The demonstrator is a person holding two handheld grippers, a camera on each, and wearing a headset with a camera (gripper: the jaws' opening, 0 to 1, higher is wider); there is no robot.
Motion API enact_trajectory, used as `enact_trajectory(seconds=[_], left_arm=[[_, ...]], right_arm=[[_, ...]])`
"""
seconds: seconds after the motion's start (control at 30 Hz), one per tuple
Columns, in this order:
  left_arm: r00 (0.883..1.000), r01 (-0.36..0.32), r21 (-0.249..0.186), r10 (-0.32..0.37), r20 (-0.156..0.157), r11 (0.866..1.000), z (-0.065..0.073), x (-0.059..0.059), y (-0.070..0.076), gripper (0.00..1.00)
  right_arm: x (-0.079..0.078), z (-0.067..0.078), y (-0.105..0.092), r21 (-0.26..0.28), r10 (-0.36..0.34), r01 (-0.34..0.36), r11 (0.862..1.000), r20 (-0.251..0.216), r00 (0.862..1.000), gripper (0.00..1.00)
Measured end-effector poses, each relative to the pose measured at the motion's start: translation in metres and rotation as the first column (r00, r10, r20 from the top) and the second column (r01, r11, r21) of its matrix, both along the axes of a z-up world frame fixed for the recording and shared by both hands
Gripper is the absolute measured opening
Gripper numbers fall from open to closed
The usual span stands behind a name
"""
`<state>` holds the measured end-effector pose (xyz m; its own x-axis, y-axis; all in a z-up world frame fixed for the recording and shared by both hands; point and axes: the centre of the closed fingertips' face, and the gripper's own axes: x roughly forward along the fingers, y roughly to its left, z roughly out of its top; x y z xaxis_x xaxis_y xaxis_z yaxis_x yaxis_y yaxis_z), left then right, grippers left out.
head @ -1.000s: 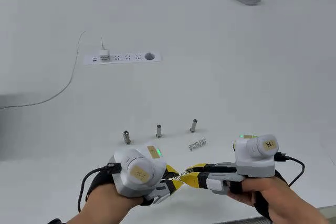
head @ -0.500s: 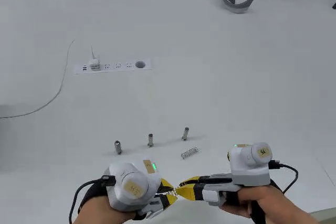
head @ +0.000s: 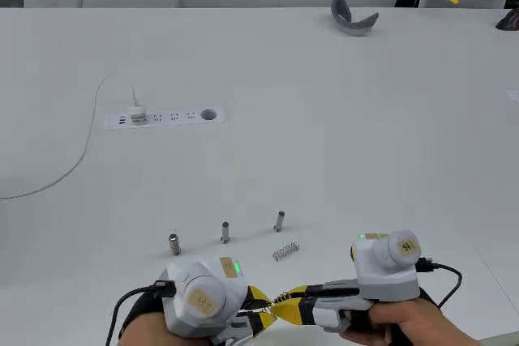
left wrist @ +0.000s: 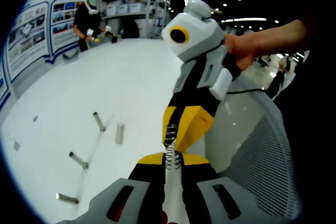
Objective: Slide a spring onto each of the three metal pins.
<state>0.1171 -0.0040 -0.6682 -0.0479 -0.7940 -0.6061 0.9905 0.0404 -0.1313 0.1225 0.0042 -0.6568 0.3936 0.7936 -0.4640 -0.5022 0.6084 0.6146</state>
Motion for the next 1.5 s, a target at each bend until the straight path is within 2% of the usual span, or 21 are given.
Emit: enact_trajectory(seconds=[0.17,0.27,0.43,0.63,0.83,0.93,1.07,1.3,1.37,1.5], left_arm=[[1.0,0.007,-0.019,-0.007,0.002,1.0,0.006,0.003,-0.003,0.1],[1.0,0.015,-0.031,-0.015,-0.002,0.999,0.008,0.003,-0.005,0.1],[0.999,0.039,-0.037,-0.04,-0.005,0.999,0.008,-0.001,-0.005,0.1],[0.996,0.087,-0.036,-0.087,0.003,0.996,0.011,-0.006,-0.003,0.1],[0.995,0.102,-0.032,-0.102,0.009,0.994,0.012,-0.007,-0.003,0.1],[0.993,0.118,-0.033,-0.118,0.012,0.992,0.013,-0.008,-0.004,0.1],[0.991,0.135,-0.035,-0.135,0.017,0.99,0.016,-0.009,-0.004,0.1],[0.99,0.14,-0.051,-0.141,-0.005,0.989,0.016,-0.011,-0.004,0.1],[0.99,0.14,-0.055,-0.141,-0.013,0.989,0.016,-0.012,-0.003,0.1],[0.992,0.123,-0.064,-0.125,-0.02,0.99,0.015,-0.01,-0.002,0.1]], right_arm=[[0.003,0.007,-0.003,-0.008,0.004,-0.004,1.0,0.024,1.0,0.12],[0.003,0.009,-0.003,-0.041,0.047,-0.045,0.998,0.044,0.998,0.12],[-0.001,0.008,-0.002,-0.078,0.113,-0.109,0.991,0.053,0.992,0.12],[-0.008,0.01,0.003,-0.142,0.222,-0.211,0.967,0.069,0.973,0.12],[-0.007,0.01,0.004,-0.199,0.287,-0.267,0.943,0.081,0.954,0.13],[-0.007,0.011,0.004,-0.237,0.34,-0.311,0.921,0.092,0.936,0.13],[-0.007,0.013,0.005,-0.265,0.379,-0.343,0.901,0.098,0.92,0.14],[-0.011,0.014,0.008,-0.3,0.446,-0.401,0.866,0.1,0.889,0.13],[-0.012,0.014,0.008,-0.305,0.454,-0.407,0.861,0.102,0.885,0.12],[-0.01,0.014,0.009,-0.302,0.441,-0.394,0.868,0.105,0.891,0.12]])
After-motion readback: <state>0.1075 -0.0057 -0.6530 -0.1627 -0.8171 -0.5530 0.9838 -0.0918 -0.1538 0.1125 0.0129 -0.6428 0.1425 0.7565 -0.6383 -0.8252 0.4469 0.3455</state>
